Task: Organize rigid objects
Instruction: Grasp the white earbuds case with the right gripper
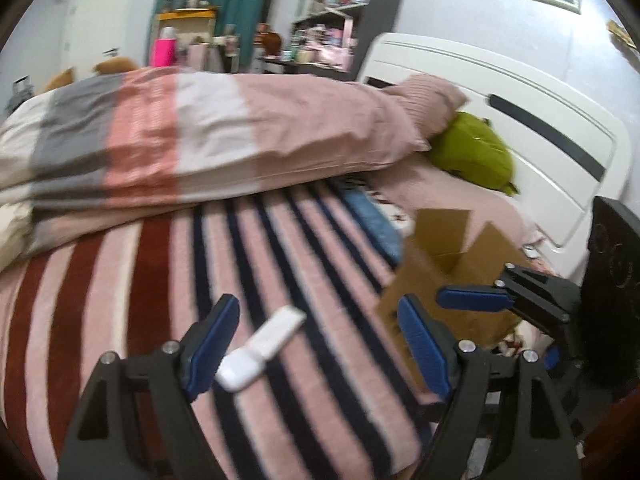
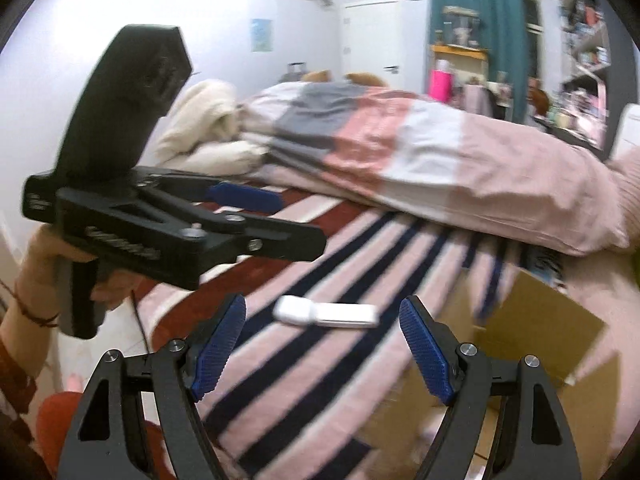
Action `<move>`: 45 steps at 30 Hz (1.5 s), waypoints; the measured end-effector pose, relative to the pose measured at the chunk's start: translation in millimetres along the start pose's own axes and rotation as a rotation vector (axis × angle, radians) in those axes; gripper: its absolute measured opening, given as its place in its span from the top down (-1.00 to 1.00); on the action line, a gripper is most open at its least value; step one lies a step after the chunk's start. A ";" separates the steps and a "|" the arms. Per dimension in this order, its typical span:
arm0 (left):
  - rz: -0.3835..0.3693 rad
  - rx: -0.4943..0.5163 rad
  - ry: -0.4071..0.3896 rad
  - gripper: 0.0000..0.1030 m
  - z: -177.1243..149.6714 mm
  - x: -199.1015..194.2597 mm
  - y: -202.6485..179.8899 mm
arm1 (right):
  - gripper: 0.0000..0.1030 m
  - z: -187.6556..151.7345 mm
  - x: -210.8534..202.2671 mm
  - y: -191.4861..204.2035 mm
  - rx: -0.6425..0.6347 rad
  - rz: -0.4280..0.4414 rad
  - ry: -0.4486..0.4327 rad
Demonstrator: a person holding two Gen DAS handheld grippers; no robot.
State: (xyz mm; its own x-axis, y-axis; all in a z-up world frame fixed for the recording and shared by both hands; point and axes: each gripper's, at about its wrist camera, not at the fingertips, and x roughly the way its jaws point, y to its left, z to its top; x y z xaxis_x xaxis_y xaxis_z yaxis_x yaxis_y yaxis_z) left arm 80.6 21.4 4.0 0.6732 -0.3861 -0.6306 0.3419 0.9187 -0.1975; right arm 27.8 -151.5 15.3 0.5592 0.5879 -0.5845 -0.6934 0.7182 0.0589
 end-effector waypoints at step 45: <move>-0.159 -0.168 0.040 -0.34 -67.2 21.4 89.1 | 0.04 -8.4 145.8 59.2 -0.052 0.032 0.132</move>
State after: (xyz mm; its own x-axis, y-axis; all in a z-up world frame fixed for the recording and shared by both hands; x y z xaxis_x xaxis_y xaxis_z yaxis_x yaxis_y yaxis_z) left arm 81.4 100.6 -77.6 0.5922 -0.5263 -0.6102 0.3249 0.8489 -0.4168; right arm 64.5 -26.4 -73.3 0.4743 0.5540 -0.6842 -0.7347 0.6773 0.0390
